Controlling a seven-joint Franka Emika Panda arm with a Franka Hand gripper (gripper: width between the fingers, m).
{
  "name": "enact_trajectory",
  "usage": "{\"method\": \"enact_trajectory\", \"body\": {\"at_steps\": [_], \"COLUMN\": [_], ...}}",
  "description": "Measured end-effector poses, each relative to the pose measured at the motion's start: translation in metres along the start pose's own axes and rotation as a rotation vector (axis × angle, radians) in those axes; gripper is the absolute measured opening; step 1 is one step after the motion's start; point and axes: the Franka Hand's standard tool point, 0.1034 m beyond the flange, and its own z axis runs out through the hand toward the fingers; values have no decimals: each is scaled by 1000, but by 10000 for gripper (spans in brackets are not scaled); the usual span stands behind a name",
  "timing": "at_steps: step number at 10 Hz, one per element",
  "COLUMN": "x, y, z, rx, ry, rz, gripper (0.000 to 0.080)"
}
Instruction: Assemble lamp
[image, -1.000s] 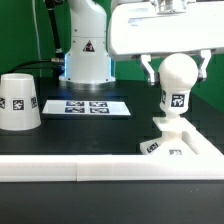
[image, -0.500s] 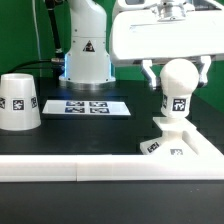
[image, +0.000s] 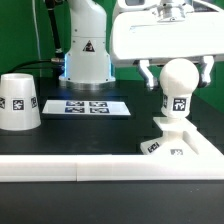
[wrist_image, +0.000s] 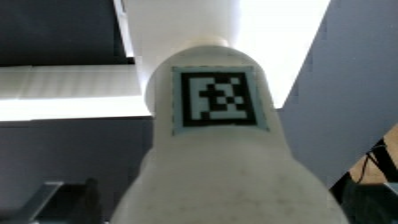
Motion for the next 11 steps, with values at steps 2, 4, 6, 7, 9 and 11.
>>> {"method": "enact_trajectory", "body": {"at_steps": [2, 4, 6, 7, 9, 11], "x": [1, 7, 17, 22, 19, 13], "y": [1, 6, 5, 5, 3, 6], "z": [-1, -11, -23, -29, -27, -23], "rx": [-1, -3, 0, 2, 6, 7], "ry": [0, -3, 1, 1, -35, -87], "rz": [-2, -6, -7, -7, -6, -15], "gripper": [697, 698, 698, 698, 698, 698]}}
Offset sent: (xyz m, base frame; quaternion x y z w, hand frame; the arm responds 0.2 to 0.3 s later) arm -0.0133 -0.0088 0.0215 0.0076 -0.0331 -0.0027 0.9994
